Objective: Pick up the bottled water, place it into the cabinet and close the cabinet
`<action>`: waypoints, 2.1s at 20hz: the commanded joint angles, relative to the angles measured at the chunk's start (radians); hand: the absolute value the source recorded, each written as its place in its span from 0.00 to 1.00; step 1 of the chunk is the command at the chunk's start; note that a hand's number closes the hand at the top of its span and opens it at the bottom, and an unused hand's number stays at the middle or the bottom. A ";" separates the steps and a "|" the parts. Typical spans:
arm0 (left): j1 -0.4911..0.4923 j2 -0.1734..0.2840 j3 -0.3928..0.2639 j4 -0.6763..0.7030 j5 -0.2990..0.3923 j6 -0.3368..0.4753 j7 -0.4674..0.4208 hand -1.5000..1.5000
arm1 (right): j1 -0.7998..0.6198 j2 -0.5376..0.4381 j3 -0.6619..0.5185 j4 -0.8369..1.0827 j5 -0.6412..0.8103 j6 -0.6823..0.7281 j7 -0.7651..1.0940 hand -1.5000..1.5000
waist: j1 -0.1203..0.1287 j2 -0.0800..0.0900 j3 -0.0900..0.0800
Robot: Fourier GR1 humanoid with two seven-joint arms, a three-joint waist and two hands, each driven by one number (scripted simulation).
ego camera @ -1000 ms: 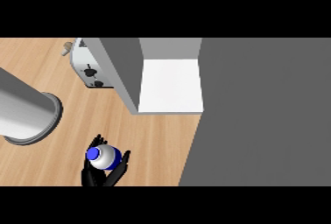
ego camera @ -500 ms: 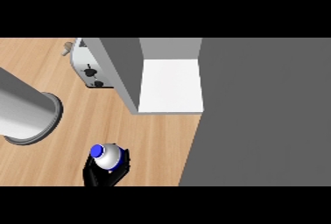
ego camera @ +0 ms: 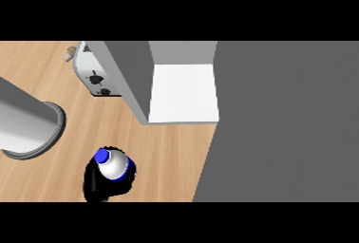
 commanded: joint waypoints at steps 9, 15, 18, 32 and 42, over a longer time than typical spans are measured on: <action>0.033 0.060 -0.040 -0.174 -0.064 -0.100 0.136 1.00 | 0.051 -0.041 0.024 -0.128 0.087 -0.002 0.021 0.00 | 0.016 -0.001 0.001; 0.029 0.046 -0.043 -0.349 -0.044 -0.054 0.293 1.00 | 0.114 -0.048 0.083 -0.120 0.128 -0.040 -0.019 0.00 | 0.012 -0.003 0.001; 0.024 0.051 -0.048 -0.445 -0.078 0.012 0.357 1.00 | 0.010 -0.022 -0.016 -0.102 0.068 -0.014 0.059 0.00 | 0.018 0.000 0.001; -0.149 -0.099 -0.106 -0.584 -0.247 0.273 0.589 1.00 | 0.037 -0.027 0.026 -0.113 0.086 -0.017 0.044 0.00 | 0.012 0.000 0.001; -0.413 -0.149 -0.059 -0.432 -0.339 0.389 0.649 1.00 | 0.044 -0.017 0.056 -0.119 0.094 -0.041 0.046 0.00 | 0.004 0.001 0.000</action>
